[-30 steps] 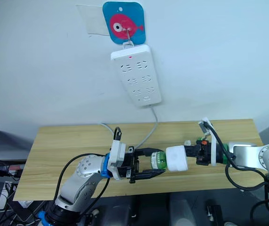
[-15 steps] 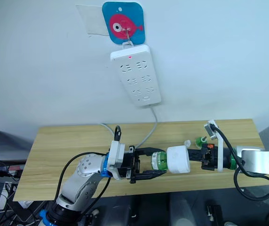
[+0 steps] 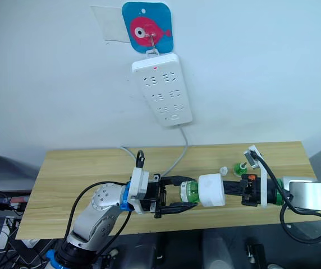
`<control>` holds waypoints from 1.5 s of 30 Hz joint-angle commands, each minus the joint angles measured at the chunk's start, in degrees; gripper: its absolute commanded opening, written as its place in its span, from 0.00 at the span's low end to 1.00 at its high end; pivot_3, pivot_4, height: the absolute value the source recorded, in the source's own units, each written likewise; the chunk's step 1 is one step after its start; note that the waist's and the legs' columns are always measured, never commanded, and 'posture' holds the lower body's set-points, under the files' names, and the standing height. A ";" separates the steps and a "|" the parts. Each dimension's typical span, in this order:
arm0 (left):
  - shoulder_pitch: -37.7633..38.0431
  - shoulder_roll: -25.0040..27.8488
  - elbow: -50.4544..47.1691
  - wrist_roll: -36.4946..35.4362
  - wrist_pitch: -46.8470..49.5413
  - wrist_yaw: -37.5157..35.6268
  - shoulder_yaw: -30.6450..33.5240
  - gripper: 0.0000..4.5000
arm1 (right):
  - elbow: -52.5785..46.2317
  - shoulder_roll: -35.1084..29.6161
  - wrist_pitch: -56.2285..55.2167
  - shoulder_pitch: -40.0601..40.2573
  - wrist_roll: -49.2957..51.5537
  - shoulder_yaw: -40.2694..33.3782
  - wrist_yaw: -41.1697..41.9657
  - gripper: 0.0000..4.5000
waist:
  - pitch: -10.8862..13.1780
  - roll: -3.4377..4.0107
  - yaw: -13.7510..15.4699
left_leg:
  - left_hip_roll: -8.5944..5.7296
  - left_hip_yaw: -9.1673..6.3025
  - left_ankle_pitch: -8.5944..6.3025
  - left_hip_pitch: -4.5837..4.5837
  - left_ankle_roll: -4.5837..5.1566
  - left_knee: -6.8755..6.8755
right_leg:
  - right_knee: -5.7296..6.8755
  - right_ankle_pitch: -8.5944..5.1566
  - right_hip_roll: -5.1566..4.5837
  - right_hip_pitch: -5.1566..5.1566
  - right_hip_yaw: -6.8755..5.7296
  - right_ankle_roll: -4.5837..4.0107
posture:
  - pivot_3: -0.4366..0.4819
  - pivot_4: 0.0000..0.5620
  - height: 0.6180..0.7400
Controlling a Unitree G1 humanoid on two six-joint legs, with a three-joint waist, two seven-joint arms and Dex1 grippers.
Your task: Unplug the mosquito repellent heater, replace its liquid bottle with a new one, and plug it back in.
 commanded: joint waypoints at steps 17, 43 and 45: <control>-1.14 -0.51 1.05 1.80 -2.97 3.43 2.63 0.50 | -3.85 1.96 0.97 0.37 -1.30 3.16 0.05 0.01 | 0.00 0.00 0.01 | 0.00 0.00 0.00 0.00 0.00 0.00 | 0.00 0.00 0.00 0.00 0.01 0.00 | 0.37 0.52 1.00; -8.47 4.05 27.76 29.09 -53.80 14.80 10.37 0.50 | -5.73 25.79 -11.50 5.59 5.85 -12.16 -30.23 0.67 | -0.11 0.00 -0.08 | -0.02 0.01 0.01 -0.01 0.01 0.00 | 0.05 0.01 -0.02 -0.01 0.04 0.00 | 0.35 0.48 1.00; -9.27 4.71 29.21 33.41 -57.03 17.87 10.51 0.50 | -10.10 32.83 -16.74 6.98 5.85 -11.95 -36.36 0.86 | -0.16 -0.05 -0.21 | -0.02 0.02 0.02 0.00 0.01 -0.01 | 0.06 0.02 -0.03 -0.02 0.04 0.01 | 0.35 0.49 1.00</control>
